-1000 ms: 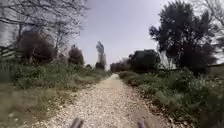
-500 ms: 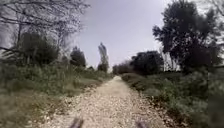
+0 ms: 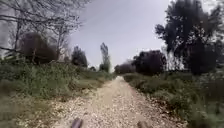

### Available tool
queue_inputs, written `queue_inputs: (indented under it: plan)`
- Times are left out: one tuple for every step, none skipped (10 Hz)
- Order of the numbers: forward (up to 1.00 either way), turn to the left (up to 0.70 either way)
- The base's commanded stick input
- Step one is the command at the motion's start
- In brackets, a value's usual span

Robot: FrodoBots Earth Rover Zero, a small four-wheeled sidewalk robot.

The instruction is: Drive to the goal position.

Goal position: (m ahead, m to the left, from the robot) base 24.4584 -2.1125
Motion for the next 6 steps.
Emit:
queue_inputs:
  plan:
    - [0.85,0.0]
    - [0.85,0.0]
    - [0.85,0.0]
    - [0.85,0.0]
    - [0.85,0.0]
    - [0.85,0.0]
